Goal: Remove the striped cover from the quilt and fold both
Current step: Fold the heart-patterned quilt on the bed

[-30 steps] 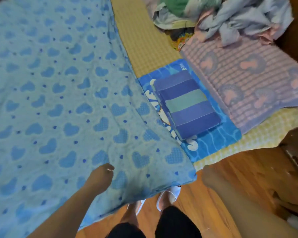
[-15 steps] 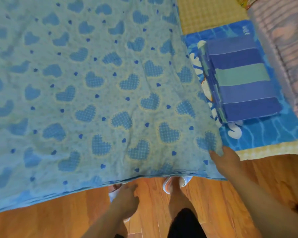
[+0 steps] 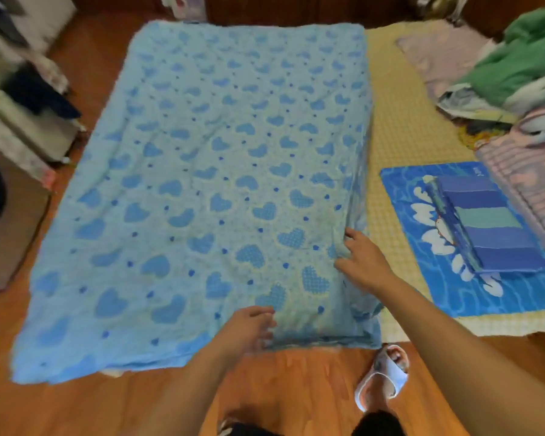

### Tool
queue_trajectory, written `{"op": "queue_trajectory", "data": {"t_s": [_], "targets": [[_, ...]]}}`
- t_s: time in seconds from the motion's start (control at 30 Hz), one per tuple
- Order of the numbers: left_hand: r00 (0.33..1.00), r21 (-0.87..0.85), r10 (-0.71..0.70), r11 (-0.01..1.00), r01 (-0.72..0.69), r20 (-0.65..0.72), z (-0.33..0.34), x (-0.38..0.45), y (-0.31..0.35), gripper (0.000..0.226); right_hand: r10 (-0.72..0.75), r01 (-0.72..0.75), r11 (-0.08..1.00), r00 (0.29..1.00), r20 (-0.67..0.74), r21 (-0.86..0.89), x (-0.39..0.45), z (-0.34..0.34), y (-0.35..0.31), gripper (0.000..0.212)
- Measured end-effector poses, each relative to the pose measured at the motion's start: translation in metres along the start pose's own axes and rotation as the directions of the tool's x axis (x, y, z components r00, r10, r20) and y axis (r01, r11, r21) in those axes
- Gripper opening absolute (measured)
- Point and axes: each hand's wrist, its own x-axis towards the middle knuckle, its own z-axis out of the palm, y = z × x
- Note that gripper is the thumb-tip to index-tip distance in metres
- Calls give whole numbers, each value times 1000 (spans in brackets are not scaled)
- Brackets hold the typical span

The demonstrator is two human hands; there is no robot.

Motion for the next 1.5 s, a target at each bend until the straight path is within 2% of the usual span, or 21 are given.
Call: {"op": "queue_trajectory", "data": {"t_s": [0.1,0.2,0.27,0.33,0.43,0.47,0.53,0.6,0.67,0.7,0.83,0.9,0.97,1.03,1.1,1.13,1.2,1.27,1.33,1.43,1.5], "targets": [[995,3,4,1000,-4,-97,-91,-38,-9,14,-128,126,992,989,77,24,6,58,-81,39],[980,-67,-57,997,45,-188,-147,-38,-33,12,-169,173,984,983,64,-50,-6,136,-106,36],[971,-116,-108,990,85,-212,-168,-20,-55,13,-122,155,959,982,146,-239,-12,200,-97,36],[954,-119,-175,982,150,-242,-177,8,-84,15,35,95,919,947,321,-382,-13,259,-82,44],[927,-38,-229,973,228,-298,-179,42,-123,16,131,113,879,877,463,-463,-11,310,-72,46],[920,-27,-248,967,252,-303,-178,49,-132,16,132,113,891,862,489,-439,-9,315,-74,47],[920,-29,-282,958,285,-272,-173,59,-140,14,157,-42,971,853,497,-235,-7,312,-74,50],[929,-31,-294,955,294,-226,-170,73,-135,14,260,-260,965,905,336,-45,2,299,-68,42],[950,36,-209,974,223,-231,-168,100,-125,18,386,-393,919,908,164,11,22,288,-59,26],[962,81,-149,982,171,-228,-165,115,-119,20,413,-420,907,900,140,24,34,287,-58,20],[989,102,3,995,12,-145,-141,160,-91,18,412,-429,898,898,154,100,77,308,-76,49],[993,232,118,966,-110,-19,-128,162,-80,10,433,-449,884,891,136,128,89,308,-87,62],[961,220,265,936,-276,80,-123,147,-80,8,488,-503,859,861,141,99,95,302,-92,72],[912,179,410,896,-407,18,-138,125,-89,6,486,-497,861,866,118,109,97,299,-109,64],[884,253,454,873,-417,-110,-169,111,-102,18,412,-417,888,909,66,195,97,312,-140,55],[888,308,439,871,-382,-138,-181,111,-108,24,395,-402,897,916,75,183,96,322,-149,60],[925,410,376,853,-322,-56,-219,109,-126,19,413,-425,905,886,211,11,90,354,-176,74],[952,569,306,781,-258,12,-264,103,-147,11,463,-411,885,823,329,-219,85,381,-191,83],[926,607,339,775,-174,-168,-322,94,-168,27,516,-413,840,808,284,-350,85,399,-202,90],[751,470,346,881,-54,-563,-433,76,-193,38,589,-477,782,777,223,-403,79,421,-224,93],[695,423,254,903,79,-673,-506,69,-210,46,588,-464,745,796,144,-479,65,437,-239,84]]}}
